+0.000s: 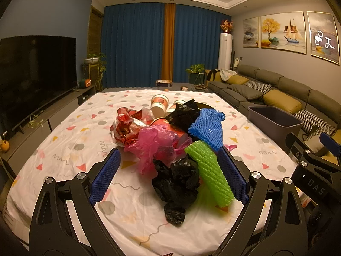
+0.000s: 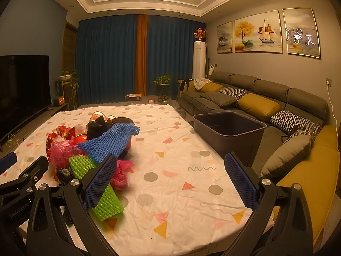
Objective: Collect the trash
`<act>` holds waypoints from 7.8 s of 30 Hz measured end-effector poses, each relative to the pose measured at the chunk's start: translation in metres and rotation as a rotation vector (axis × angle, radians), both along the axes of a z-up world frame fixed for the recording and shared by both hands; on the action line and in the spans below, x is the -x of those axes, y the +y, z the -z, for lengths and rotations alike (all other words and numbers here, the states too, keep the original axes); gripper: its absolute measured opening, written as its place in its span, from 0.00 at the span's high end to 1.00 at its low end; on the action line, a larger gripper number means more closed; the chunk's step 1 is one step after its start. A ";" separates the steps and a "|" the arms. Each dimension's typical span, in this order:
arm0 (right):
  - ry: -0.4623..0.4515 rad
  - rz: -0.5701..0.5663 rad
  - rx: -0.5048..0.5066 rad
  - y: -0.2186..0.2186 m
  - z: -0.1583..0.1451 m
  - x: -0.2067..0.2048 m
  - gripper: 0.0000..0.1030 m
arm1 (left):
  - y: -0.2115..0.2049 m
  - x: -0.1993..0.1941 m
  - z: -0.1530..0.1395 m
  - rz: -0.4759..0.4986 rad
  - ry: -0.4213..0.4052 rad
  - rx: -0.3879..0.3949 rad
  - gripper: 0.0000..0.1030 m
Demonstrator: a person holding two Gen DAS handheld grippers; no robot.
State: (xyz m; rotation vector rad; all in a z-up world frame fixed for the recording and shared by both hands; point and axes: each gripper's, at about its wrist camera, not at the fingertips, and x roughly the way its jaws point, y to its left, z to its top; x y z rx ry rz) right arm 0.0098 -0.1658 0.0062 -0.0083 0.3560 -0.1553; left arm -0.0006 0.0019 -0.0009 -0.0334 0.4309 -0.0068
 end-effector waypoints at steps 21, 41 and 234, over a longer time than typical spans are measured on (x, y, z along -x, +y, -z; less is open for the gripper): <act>-0.004 0.004 -0.001 -0.001 -0.001 0.001 0.05 | -0.004 -0.001 0.000 0.002 0.001 0.001 0.12; 0.003 -0.001 -0.006 -0.003 0.000 0.001 0.05 | -0.010 -0.004 0.001 0.001 0.002 0.006 0.12; -0.062 0.154 -0.193 -0.267 -0.005 -0.210 0.72 | -0.331 -0.291 0.003 0.594 0.080 0.024 0.63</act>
